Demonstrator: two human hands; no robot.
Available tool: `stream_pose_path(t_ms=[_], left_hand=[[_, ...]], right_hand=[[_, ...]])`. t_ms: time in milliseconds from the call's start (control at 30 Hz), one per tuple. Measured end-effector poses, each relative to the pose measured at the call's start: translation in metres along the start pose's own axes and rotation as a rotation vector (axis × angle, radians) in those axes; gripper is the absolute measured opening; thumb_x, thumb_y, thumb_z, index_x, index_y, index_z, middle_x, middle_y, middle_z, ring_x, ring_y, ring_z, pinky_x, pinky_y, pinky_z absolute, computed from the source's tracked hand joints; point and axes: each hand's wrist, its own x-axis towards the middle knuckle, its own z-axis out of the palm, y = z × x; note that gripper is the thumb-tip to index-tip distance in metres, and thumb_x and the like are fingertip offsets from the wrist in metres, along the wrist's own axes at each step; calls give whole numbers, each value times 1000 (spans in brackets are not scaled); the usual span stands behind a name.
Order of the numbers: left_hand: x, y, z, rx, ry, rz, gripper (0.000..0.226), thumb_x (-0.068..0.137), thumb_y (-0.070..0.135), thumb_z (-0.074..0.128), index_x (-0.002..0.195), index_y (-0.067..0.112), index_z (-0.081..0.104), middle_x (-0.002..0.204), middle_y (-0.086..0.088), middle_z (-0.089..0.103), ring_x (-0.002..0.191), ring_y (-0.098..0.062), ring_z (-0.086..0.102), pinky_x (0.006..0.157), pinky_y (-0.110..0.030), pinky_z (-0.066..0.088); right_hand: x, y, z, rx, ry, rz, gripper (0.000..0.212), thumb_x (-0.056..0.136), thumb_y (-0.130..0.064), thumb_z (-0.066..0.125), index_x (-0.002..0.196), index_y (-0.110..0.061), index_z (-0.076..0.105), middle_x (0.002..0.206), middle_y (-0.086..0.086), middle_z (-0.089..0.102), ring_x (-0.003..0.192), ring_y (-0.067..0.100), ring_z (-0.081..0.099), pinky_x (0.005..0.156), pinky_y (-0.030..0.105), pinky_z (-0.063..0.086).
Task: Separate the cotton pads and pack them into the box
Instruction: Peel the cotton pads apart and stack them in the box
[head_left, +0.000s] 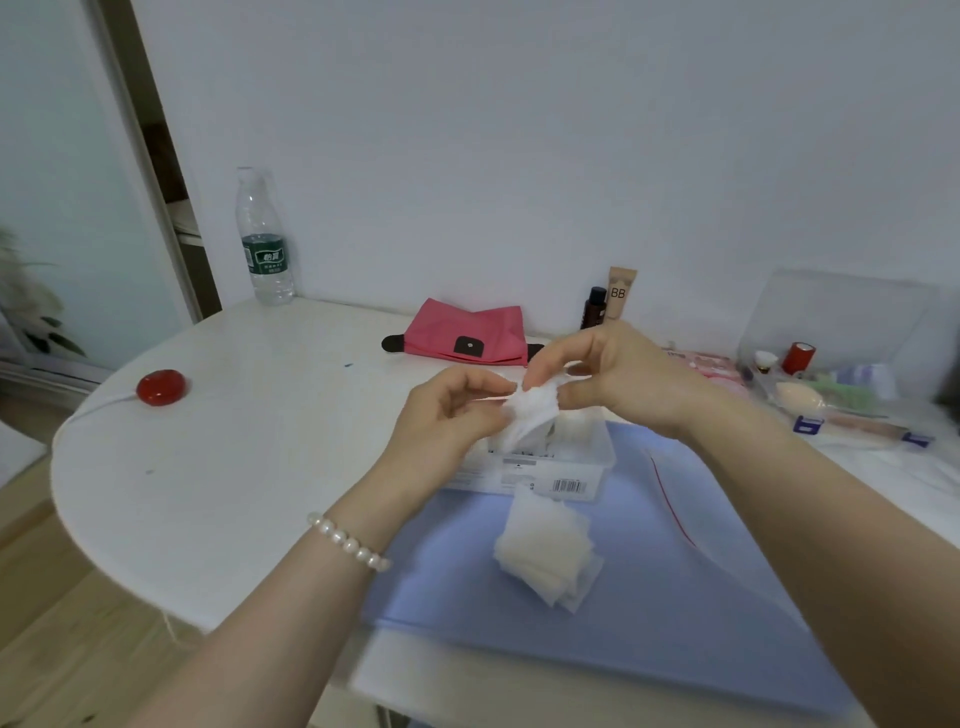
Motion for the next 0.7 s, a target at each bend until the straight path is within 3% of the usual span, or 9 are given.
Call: stream_pose_path(t_ms=[67, 167, 267, 333, 433, 500, 567, 633, 700], left_hand=[[0, -2, 4, 92, 9, 2, 33, 66, 6, 81, 92, 16, 62, 98, -4, 71, 85, -13, 67, 70, -21, 53], [-2, -5, 14, 262, 50, 49, 42, 59, 11, 87, 86, 24, 58, 95, 5, 68, 83, -12, 65, 69, -23, 53], [-3, -10, 24, 295, 170, 66, 28, 71, 7, 76, 83, 25, 57, 86, 11, 66, 74, -12, 64, 62, -21, 51], [-2, -12, 28, 291, 233, 61, 25, 76, 7, 70, 81, 28, 56, 85, 14, 66, 76, -10, 64, 61, -14, 49], [-1, -13, 34, 302, 297, 70, 26, 79, 11, 66, 79, 33, 53, 86, 17, 64, 77, -5, 62, 59, -9, 44], [-1, -15, 39, 367, 269, 104, 21, 79, 14, 64, 83, 32, 55, 86, 16, 66, 78, -7, 63, 65, -19, 48], [-3, -16, 41, 434, 172, 135, 19, 78, 21, 62, 96, 28, 59, 90, 13, 69, 84, -9, 65, 73, -32, 52], [-2, -14, 35, 475, 49, 166, 35, 73, 29, 59, 107, 25, 63, 99, 13, 69, 94, -7, 63, 83, -26, 50], [4, -12, 19, 497, 34, 174, 38, 70, 31, 58, 106, 24, 68, 103, 15, 66, 100, -3, 59, 88, -12, 42]], right_hand=[[0, -1, 0, -48, 6, -18, 43, 71, 18, 58, 73, -23, 70, 99, 3, 69, 94, 14, 62, 80, 18, 47], [-1, -1, 3, -124, 71, -38, 45, 71, 17, 59, 73, -27, 67, 108, 1, 60, 97, 7, 55, 72, 2, 38], [1, 1, 9, -237, 199, -32, 35, 74, 2, 71, 88, -30, 69, 88, -13, 47, 78, -6, 45, 67, -1, 33], [4, 4, 14, -250, 345, 36, 32, 78, -7, 71, 105, -25, 68, 70, -19, 42, 62, -7, 45, 61, 5, 35], [4, 2, 18, -96, 407, 177, 21, 87, -15, 55, 106, -20, 64, 52, -4, 51, 47, 10, 48, 55, 24, 42], [2, -7, 21, 69, 342, 277, 17, 90, -29, 51, 98, -16, 58, 59, 7, 61, 43, 22, 56, 47, 28, 48], [4, -11, 22, 81, 338, 323, 25, 84, -31, 62, 102, -16, 52, 70, 9, 64, 48, 28, 62, 50, 35, 55], [9, -9, 21, 18, 388, 320, 32, 79, -13, 65, 108, -16, 52, 78, 6, 59, 57, 31, 66, 55, 42, 58], [11, -2, 16, 65, 393, 355, 32, 78, -3, 62, 107, -12, 53, 86, 5, 53, 62, 27, 66, 55, 42, 59]])
